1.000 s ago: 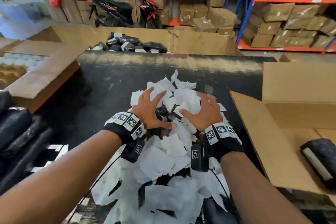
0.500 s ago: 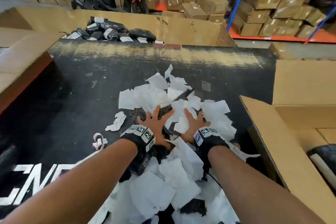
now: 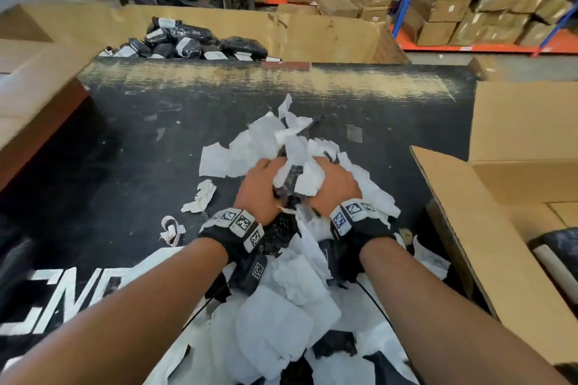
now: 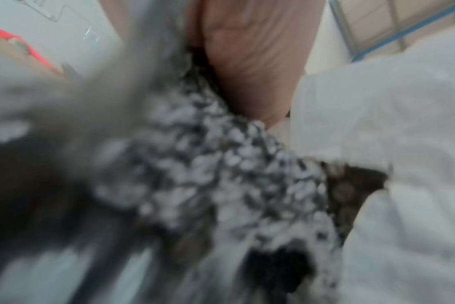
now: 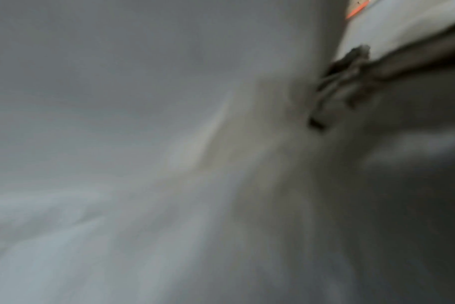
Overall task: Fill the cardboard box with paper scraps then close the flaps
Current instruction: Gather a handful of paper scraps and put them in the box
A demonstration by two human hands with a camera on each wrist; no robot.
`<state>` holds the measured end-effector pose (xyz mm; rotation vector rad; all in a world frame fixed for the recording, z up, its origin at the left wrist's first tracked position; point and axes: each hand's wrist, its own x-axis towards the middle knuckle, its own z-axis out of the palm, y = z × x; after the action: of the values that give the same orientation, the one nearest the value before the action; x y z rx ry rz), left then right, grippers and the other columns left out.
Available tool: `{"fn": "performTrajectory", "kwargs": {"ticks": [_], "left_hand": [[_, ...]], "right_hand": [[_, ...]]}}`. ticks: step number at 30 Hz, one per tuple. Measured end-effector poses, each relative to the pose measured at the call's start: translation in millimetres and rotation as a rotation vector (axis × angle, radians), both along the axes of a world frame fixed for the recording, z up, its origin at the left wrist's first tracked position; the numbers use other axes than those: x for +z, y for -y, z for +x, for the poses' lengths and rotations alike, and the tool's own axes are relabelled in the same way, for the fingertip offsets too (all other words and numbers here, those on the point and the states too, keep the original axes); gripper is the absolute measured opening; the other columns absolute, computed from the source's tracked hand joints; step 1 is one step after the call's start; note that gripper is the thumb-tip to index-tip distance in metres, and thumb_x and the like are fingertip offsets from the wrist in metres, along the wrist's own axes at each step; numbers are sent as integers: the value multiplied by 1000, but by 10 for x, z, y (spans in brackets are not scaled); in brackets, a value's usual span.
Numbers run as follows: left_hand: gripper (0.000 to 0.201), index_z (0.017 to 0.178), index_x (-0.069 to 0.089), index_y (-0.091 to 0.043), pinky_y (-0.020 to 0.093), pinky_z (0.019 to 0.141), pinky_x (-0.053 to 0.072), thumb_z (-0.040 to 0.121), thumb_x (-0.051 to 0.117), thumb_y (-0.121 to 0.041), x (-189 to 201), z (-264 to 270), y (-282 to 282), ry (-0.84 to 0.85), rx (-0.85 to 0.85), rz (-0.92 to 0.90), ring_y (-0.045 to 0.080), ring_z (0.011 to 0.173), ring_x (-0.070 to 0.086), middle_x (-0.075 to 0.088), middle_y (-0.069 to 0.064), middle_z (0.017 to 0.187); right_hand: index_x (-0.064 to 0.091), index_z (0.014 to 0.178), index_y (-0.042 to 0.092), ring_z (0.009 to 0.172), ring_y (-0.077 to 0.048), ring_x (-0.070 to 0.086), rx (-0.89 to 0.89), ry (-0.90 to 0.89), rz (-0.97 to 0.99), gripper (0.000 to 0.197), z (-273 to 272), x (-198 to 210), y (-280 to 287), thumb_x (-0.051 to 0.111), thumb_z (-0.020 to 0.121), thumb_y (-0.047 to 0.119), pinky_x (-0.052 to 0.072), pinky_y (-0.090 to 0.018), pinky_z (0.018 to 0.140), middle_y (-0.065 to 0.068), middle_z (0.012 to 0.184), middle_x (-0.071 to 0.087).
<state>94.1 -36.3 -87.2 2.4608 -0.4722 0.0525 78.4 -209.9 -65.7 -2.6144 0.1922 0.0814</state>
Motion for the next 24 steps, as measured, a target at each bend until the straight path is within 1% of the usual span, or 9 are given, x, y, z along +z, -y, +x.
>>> {"fn": "performTrajectory", "kwargs": {"ticks": [2, 4, 8, 10, 13, 16, 19, 22, 24], "left_hand": [[77, 144, 48, -17, 36, 101, 46, 74, 79, -14, 224, -91, -60, 84, -32, -64, 29, 120, 55, 54, 9, 130], [80, 146, 46, -21, 26, 102, 40, 74, 80, -11, 458, -242, -145, 130, -59, -125, 22, 124, 53, 51, 4, 134], [84, 148, 45, -24, 10, 101, 35, 74, 84, -14, 792, -717, -382, 202, -139, -169, 11, 127, 50, 48, 0, 138], [84, 148, 46, -21, 12, 104, 35, 73, 85, -15, 792, -1001, -522, 183, -177, -149, 11, 129, 49, 47, 1, 140], [73, 144, 48, -21, 24, 109, 39, 77, 75, -32, 565, -1420, -723, 89, -222, -100, 11, 133, 47, 45, 0, 143], [68, 138, 50, -23, 35, 111, 42, 78, 75, -41, 221, -1720, -847, 19, -268, -31, 8, 137, 42, 44, -3, 142], [80, 145, 42, -27, 38, 112, 42, 76, 77, -48, -33, -1936, -899, -131, -273, 85, 13, 136, 43, 36, -6, 149], [90, 151, 38, -31, 40, 116, 38, 73, 75, -58, -48, -2083, -965, -233, -283, 256, 19, 139, 39, 23, -5, 160], [86, 145, 46, -38, 41, 113, 39, 67, 74, -62, 143, -2135, -1018, -199, -287, 321, 20, 133, 42, 23, -9, 161]], "right_hand": [[45, 137, 41, 107, -29, 64, 44, 47, 24, 71, -91, 223, 54, 67, 72, 56, 53, -39, 87, -2, 118, 65], [43, 141, 40, 111, -31, 62, 83, 106, 30, 77, -244, 511, 96, 70, 71, 56, 53, -41, 90, -5, 122, 63], [27, 150, 43, 127, -29, 51, 191, 213, 114, 104, -723, 831, 105, 60, 55, 72, 48, -49, 99, -6, 135, 51], [20, 151, 44, 133, -30, 43, 262, 244, 130, 108, -1045, 825, 115, 61, 56, 73, 44, -53, 104, -8, 141, 43], [10, 153, 48, 142, -30, 29, 354, 92, 90, 113, -1531, 721, 126, 75, 62, 64, 37, -53, 111, -7, 154, 25], [-4, 153, 52, 152, -25, 6, 450, -76, -7, 121, -1840, 362, 101, 83, 68, 56, 24, -50, 120, -1, 164, 0], [-12, 150, 55, 153, -27, -6, 493, -127, -115, 126, -1951, -48, 38, 84, 69, 52, 19, -55, 120, 0, 165, -14], [-17, 148, 56, 152, -32, -11, 518, -155, -187, 126, -2010, -161, 23, 81, 70, 53, 13, -62, 119, 0, 163, -23], [-18, 148, 56, 151, -31, -18, 532, -165, -222, 128, -2045, -47, 60, 80, 67, 60, 6, -63, 119, 2, 162, -29]]}}
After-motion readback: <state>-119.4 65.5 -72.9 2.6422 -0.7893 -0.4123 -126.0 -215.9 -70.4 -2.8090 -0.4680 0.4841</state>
